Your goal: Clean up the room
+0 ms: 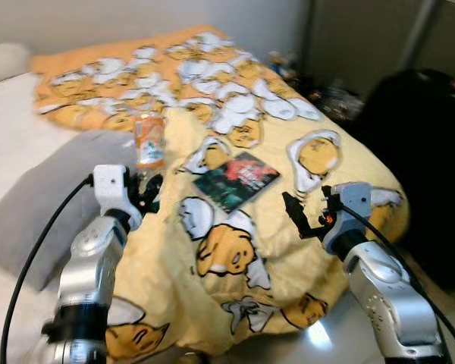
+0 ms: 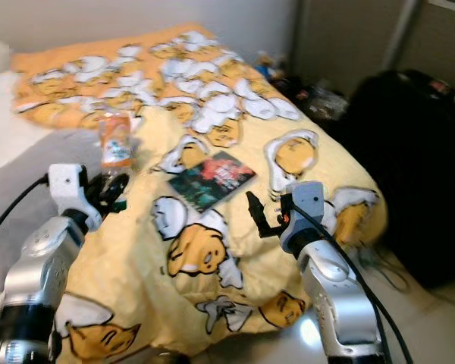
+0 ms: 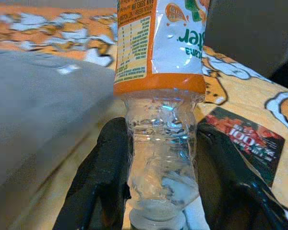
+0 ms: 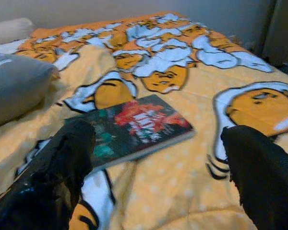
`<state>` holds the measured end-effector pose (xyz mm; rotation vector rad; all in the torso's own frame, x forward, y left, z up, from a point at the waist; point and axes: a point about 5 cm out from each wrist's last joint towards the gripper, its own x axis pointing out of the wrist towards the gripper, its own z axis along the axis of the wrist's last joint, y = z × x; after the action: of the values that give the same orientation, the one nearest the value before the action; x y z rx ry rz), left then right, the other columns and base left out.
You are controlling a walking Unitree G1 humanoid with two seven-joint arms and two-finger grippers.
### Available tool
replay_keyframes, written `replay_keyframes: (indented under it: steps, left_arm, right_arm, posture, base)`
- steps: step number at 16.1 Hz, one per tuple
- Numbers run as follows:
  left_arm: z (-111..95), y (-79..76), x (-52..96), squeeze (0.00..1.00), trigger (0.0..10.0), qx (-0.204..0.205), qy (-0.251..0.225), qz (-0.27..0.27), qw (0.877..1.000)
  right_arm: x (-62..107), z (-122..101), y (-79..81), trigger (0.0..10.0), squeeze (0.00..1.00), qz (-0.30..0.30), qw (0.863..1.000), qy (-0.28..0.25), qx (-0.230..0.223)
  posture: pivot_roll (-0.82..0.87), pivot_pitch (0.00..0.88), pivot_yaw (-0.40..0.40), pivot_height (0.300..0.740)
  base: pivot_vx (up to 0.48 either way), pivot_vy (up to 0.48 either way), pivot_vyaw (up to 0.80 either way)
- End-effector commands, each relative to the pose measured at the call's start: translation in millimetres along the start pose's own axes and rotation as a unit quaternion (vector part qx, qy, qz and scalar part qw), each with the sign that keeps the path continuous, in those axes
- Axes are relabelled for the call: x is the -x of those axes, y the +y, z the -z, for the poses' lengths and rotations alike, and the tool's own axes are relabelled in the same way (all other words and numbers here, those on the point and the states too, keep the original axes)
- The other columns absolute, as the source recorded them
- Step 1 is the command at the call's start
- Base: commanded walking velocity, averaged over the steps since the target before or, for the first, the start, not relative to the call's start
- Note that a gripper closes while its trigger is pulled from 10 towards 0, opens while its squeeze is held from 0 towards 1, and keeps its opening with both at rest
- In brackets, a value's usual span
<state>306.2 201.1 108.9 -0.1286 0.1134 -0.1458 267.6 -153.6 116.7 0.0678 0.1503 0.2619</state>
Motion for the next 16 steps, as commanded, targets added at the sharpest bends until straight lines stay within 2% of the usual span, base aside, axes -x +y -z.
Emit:
replay_keyframes:
  steps: [1, 2, 3, 8, 10, 12, 13, 16]
  left_arm:
    - [-6, -4.5, 4.0, 0.0, 4.3, -0.007, -0.008, -0.01, 1.0]
    - [-7, -4.4, 7.1, 0.0, 8.4, -0.019, -0.007, -0.019, 1.0]
    - [-8, -1.8, 11.5, 0.0, 10.0, -0.047, -0.005, -0.035, 0.998]
    - [-19, -1.7, 22.9, 0.0, 10.0, -0.106, -0.02, -0.072, 0.992]
    - [-17, -5.7, 27.1, 0.0, 10.0, -0.123, -0.012, -0.07, 0.99]
    - [-15, -7.7, 26.4, 0.0, 10.0, -0.162, 0.0, -0.066, 0.985]
    - [-18, -7.1, 23.3, 0.0, 10.0, -0.156, 0.0, -0.064, 0.986]
    - [-18, -4.1, 17.3, 0.0, 10.0, -0.154, 0.011, -0.075, 0.985]
  right_arm:
    - [-2.9, 1, 1.5, 10.0, 0.0, 0.005, 1.0, 0.0, -0.005]
    - [-4.1, 1, 3.0, 10.0, 0.0, 0.005, 1.0, -0.002, -0.005]
    - [-6.8, 0, 9.5, 10.0, 0.0, -0.006, 1.0, -0.006, -0.006]
    - [-11.7, -3, 26.3, 10.0, 0.0, -0.05, 0.998, -0.016, -0.044]
    - [-12.4, -4, 27.4, 10.0, 0.0, -0.051, 0.997, -0.023, -0.051]
    - [-18.6, 4, 25.2, 10.0, 0.0, -0.029, 0.998, -0.005, -0.062]
    - [-21.5, 10, 23.3, 10.0, 0.0, -0.008, 0.998, 0.014, -0.057]
    - [-28.1, 10, 19.1, 10.0, 0.0, 0.007, 0.998, 0.022, -0.061]
  posture:
    - [-0.03, 0.0, 0.074, 0.74]
    - [-0.02, 0.0, 0.061, 0.74]
    - [-0.01, 0.0, 0.05, 0.74]
    - [0.0, 0.0, 0.043, 0.74]
    - [0.03, 0.0, 0.033, 0.74]
    - [0.05, 0.0, 0.025, 0.74]
    - [0.05, 0.0, 0.025, 0.74]
    - [0.04, 0.0, 0.018, 0.74]
  base:
    - [0.0, 0.0, 0.8]
    - [0.0, 0.0, 0.8]
    - [0.0, 0.0, 0.8]
    - [0.0, 0.0, 0.8]
    - [0.0, 0.0, 0.8]
    - [0.0, 0.0, 0.8]
    - [0.0, 0.0, 0.8]
    - [0.0, 0.0, 0.8]
